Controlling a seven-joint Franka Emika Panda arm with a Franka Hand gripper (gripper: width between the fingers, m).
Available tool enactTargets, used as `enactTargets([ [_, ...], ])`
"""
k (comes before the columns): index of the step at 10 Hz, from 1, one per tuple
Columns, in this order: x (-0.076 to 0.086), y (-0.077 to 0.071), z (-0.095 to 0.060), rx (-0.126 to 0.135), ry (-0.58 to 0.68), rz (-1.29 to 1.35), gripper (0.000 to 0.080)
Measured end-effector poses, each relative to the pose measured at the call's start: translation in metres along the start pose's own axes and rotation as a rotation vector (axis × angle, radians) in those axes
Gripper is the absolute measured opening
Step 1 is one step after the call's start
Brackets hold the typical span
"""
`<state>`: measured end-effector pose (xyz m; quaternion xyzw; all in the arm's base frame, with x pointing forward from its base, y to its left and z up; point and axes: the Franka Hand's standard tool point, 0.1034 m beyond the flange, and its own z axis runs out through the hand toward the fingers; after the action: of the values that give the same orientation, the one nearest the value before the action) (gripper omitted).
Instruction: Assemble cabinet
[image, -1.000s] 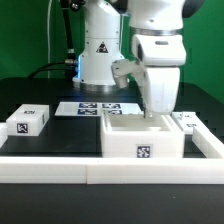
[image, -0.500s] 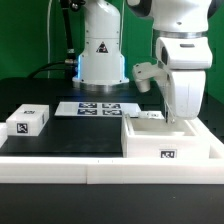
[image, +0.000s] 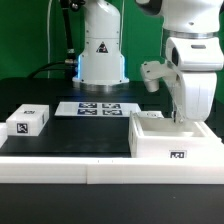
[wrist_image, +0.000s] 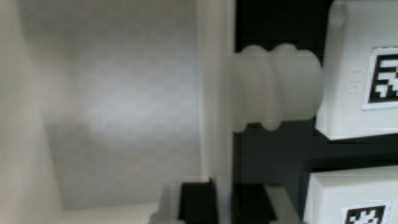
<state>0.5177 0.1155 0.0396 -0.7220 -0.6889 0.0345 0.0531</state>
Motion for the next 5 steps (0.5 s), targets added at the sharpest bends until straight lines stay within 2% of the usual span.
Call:
enactTargets([
  [2, 0.0023, -0.0004, -0.0002, 0.0, 0.0, 0.015, 0.0038],
  [3, 0.0013, -0.0006, 0.0001, 0.001, 0.0, 0.016, 0.0113],
  [4, 0.0009, -0.0005, 0.0001, 0.001, 0.0, 0.017, 0.0113],
  [5, 0.0008, -0.0006, 0.0002, 0.001, 0.0, 0.017, 0.0249],
])
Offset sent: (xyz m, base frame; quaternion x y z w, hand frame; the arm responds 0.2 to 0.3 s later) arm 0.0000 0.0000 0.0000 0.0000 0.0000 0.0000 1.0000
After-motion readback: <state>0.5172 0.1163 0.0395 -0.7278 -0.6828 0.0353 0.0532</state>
